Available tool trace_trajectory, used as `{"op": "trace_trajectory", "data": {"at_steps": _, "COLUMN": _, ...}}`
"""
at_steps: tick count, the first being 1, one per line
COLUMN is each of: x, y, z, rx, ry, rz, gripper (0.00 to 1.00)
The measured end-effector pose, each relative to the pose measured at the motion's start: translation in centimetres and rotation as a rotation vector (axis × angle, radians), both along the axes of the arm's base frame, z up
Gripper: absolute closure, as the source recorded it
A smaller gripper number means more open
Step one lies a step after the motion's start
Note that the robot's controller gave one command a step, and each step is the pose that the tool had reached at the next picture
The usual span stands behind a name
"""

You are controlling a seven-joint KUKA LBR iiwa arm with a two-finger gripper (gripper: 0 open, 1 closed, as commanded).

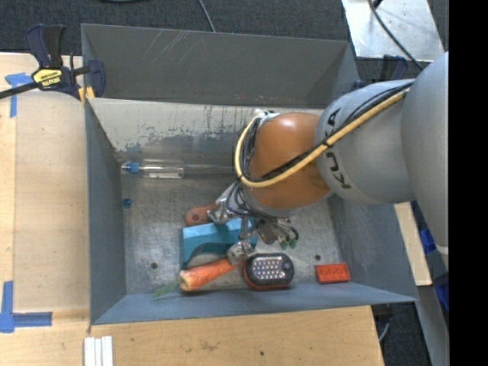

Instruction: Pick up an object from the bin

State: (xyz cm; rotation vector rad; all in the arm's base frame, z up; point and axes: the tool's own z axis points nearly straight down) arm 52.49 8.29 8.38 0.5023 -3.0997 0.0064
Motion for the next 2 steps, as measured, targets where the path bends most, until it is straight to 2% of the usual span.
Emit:
{"op": "trace_trajectory", "data": {"at_steps": 1, "x": 0.0, "y": 0.0, "z": 0.0, "rx": 0.0, "ry": 0.0, "rz": 0.0, "gripper": 1.0}}
{"op": "trace_trajectory", "data": {"at_steps": 2, "x": -0.6, "y": 0.0, "z": 3.0, "rx": 0.002, "ry": 0.006, "rz": 0.018, "gripper": 1.0}}
